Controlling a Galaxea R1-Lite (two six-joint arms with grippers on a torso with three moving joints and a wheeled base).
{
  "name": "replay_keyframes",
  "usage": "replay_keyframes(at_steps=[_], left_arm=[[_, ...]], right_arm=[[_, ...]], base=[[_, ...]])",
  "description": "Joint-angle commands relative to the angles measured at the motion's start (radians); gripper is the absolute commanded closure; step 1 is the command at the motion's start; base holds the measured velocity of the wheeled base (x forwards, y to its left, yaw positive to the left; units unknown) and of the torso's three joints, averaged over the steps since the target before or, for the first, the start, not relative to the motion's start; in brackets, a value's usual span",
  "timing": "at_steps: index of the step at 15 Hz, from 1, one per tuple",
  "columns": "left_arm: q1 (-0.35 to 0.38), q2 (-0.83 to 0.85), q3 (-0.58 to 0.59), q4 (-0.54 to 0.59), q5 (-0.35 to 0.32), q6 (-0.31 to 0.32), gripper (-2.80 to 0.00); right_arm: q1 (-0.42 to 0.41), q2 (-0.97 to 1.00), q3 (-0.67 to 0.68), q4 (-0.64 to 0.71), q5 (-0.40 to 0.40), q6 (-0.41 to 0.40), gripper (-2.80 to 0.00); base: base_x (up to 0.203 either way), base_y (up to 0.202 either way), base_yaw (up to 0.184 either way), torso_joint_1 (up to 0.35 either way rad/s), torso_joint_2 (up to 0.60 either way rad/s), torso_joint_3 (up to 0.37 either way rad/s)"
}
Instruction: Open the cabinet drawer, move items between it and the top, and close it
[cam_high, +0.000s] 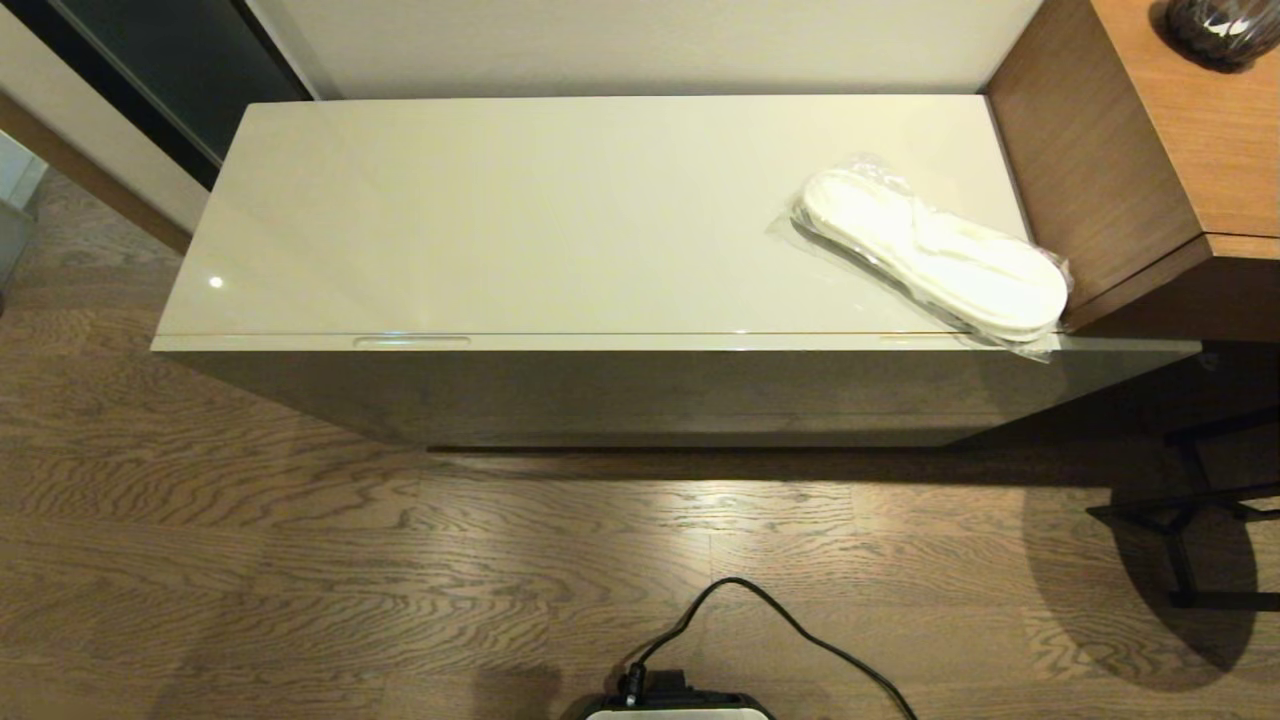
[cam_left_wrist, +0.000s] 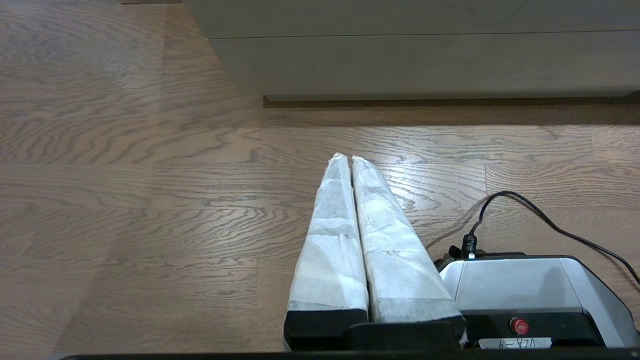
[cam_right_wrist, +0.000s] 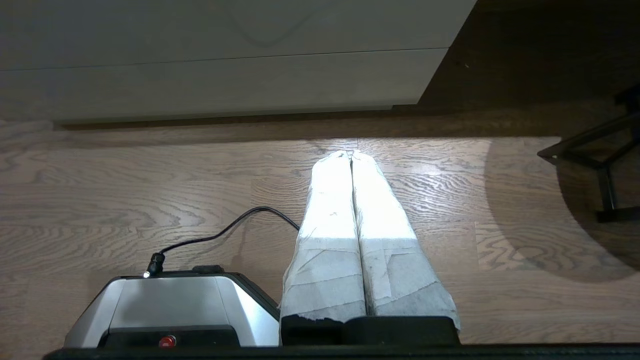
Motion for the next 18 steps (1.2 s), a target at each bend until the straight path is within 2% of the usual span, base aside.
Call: replay_keyframes(at_steps=[1,18], left_arm=[[0.001,0.002,0.0,0.0,0.001,0.0,0.0],[0.0,0.002,0.0,0.0,0.001,0.0,0.0]], right_arm=[[0.0,0.0,0.003,0.0,0.001,0.0,0.0],[0.0,0.0,0.003,0.0,0.0,0.0,0.0]], base=[[0.0,0.0,0.0,0.0,0.0,0.0],[0.0,0.0,0.0,0.0,0.0,0.0]])
